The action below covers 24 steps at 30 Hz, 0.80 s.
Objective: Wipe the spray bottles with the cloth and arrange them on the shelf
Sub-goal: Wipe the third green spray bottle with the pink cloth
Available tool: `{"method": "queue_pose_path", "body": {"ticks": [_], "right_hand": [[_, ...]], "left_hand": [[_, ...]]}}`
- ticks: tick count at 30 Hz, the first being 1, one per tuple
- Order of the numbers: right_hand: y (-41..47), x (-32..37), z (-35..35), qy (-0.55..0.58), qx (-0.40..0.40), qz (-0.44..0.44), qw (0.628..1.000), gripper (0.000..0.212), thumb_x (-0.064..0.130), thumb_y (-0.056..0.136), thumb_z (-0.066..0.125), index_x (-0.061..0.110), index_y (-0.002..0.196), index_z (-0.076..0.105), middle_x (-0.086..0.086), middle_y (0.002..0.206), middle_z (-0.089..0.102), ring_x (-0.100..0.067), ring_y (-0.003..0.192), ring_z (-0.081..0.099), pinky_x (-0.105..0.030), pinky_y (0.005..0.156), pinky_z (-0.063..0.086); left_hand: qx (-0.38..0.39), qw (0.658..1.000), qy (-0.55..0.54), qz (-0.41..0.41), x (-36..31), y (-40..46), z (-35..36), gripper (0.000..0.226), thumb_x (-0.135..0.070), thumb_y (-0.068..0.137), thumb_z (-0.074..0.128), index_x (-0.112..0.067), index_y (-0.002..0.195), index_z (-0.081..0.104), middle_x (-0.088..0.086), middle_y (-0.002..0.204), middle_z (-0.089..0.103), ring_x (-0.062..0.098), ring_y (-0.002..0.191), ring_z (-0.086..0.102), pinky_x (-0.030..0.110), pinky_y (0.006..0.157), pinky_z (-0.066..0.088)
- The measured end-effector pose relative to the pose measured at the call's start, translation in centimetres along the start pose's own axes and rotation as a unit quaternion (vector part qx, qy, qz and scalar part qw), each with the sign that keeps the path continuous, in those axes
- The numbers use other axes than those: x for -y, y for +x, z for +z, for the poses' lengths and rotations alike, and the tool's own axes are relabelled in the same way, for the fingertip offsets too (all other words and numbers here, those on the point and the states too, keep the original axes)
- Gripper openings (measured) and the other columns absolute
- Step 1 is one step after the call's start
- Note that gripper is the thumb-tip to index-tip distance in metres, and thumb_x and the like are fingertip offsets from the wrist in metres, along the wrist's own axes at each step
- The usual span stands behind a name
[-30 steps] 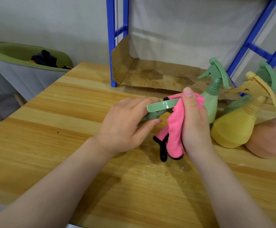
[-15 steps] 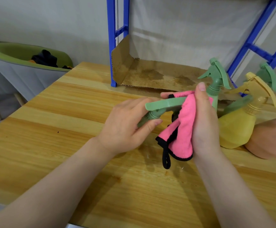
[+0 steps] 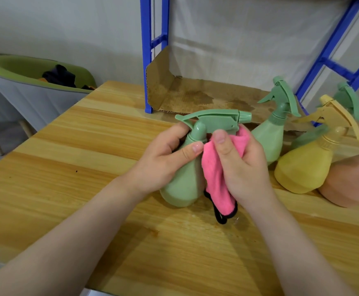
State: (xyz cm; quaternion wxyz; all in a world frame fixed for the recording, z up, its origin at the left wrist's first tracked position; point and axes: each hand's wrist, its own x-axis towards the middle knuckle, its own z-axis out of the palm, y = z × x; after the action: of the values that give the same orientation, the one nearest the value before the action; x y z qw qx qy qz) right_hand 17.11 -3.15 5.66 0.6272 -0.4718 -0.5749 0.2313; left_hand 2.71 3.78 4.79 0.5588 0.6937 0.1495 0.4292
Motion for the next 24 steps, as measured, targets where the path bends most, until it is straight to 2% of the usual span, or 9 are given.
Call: {"method": "queue_pose_path", "body": {"ticks": [2, 4, 8, 10, 12, 15, 18, 21, 24], "right_hand": [[-0.1, -0.2, 0.1, -0.039, -0.013, -0.010, 0.999, 0.010, 0.036, 0.093, 0.059, 0.032, 0.102, 0.063, 0.024, 0.097, 0.071, 0.000, 0.098, 0.067, -0.015, 0.084, 0.048], [-0.1, -0.2, 0.1, -0.108, -0.043, -0.034, 0.993, 0.009, 0.044, 0.093, 0.057, 0.036, 0.097, 0.060, 0.022, 0.090, 0.070, 0.000, 0.092, 0.067, -0.018, 0.081, 0.050], [-0.2, -0.5, -0.3, -0.266, -0.108, -0.112, 0.951, 0.035, 0.052, 0.096, 0.047, 0.021, 0.090, 0.060, 0.016, 0.077, 0.063, -0.007, 0.072, 0.063, -0.026, 0.066, 0.050], [-0.2, -0.6, -0.4, -0.328, -0.134, -0.140, 0.925, 0.051, 0.055, 0.098, 0.040, 0.010, 0.093, 0.064, 0.003, 0.077, 0.066, -0.016, 0.071, 0.063, -0.032, 0.064, 0.049], [0.0, -0.6, -0.6, -0.375, -0.148, -0.158, 0.901, 0.057, 0.056, 0.099, 0.036, 0.006, 0.092, 0.061, -0.001, 0.076, 0.062, -0.018, 0.068, 0.057, -0.032, 0.060, 0.043], [0.4, -0.6, -1.0, -0.387, -0.134, -0.180, 0.894, 0.046, 0.048, 0.100, 0.042, 0.006, 0.086, 0.052, 0.002, 0.076, 0.047, -0.013, 0.069, 0.042, -0.025, 0.061, 0.030], [0.8, -1.1, -1.4, -0.417, -0.126, -0.204, 0.877, 0.037, 0.037, 0.101, 0.048, 0.005, 0.083, 0.052, -0.001, 0.074, 0.047, -0.016, 0.067, 0.042, -0.026, 0.062, 0.030], [0.9, -1.5, -1.9, -0.465, -0.135, -0.219, 0.847, 0.040, 0.039, 0.102, 0.048, 0.007, 0.079, 0.053, 0.001, 0.069, 0.049, -0.015, 0.063, 0.042, -0.026, 0.061, 0.030], [1.1, -1.8, -2.4, -0.499, -0.138, -0.230, 0.824, 0.045, 0.042, 0.102, 0.051, 0.010, 0.070, 0.051, 0.001, 0.061, 0.048, -0.016, 0.057, 0.043, -0.025, 0.058, 0.027]], "left_hand": [[0.006, 1.000, -0.007, -0.005, 0.0, 0.0, 0.1, 0.035, -0.027, 0.087, 0.058, -0.008, 0.116, 0.057, 0.022, 0.117, 0.061, 0.026, 0.106, 0.058, 0.046, 0.093, 0.049], [0.014, 1.000, -0.016, -0.008, 0.0, 0.0, 0.3, 0.034, -0.027, 0.087, 0.058, -0.011, 0.117, 0.058, 0.018, 0.116, 0.061, 0.024, 0.105, 0.059, 0.043, 0.091, 0.050], [0.011, 0.999, -0.042, -0.023, -0.2, -0.1, 0.6, 0.034, -0.028, 0.085, 0.059, -0.011, 0.115, 0.058, 0.013, 0.109, 0.062, 0.021, 0.097, 0.060, 0.037, 0.082, 0.052], [0.007, 0.998, -0.059, -0.029, -0.2, -0.1, 0.9, 0.033, -0.026, 0.086, 0.060, -0.010, 0.114, 0.058, 0.008, 0.105, 0.064, 0.017, 0.093, 0.062, 0.030, 0.079, 0.053], [0.002, 0.996, -0.083, -0.036, -0.3, 0.0, 1.3, 0.028, -0.018, 0.088, 0.061, -0.010, 0.115, 0.058, 0.004, 0.103, 0.066, 0.015, 0.092, 0.063, 0.028, 0.078, 0.054], [-0.010, 0.993, -0.109, -0.043, -0.4, 0.1, 1.4, 0.025, -0.011, 0.090, 0.054, -0.010, 0.115, 0.059, 0.002, 0.100, 0.068, 0.017, 0.090, 0.064, 0.029, 0.078, 0.055], [-0.017, 0.992, -0.113, -0.058, -0.5, 0.2, 1.4, 0.022, -0.013, 0.089, 0.054, -0.010, 0.109, 0.061, -0.001, 0.090, 0.069, 0.014, 0.081, 0.064, 0.027, 0.071, 0.054], [-0.017, 0.990, -0.122, -0.074, -0.7, 0.2, 1.6, 0.017, -0.013, 0.088, 0.054, -0.008, 0.102, 0.061, -0.002, 0.080, 0.070, 0.010, 0.070, 0.067, 0.022, 0.063, 0.054], [-0.031, 0.986, -0.137, -0.090, -0.7, 0.3, 1.7, 0.022, -0.015, 0.087, 0.056, -0.002, 0.105, 0.061, 0.011, 0.084, 0.070, 0.020, 0.074, 0.070, 0.029, 0.064, 0.057]]}}
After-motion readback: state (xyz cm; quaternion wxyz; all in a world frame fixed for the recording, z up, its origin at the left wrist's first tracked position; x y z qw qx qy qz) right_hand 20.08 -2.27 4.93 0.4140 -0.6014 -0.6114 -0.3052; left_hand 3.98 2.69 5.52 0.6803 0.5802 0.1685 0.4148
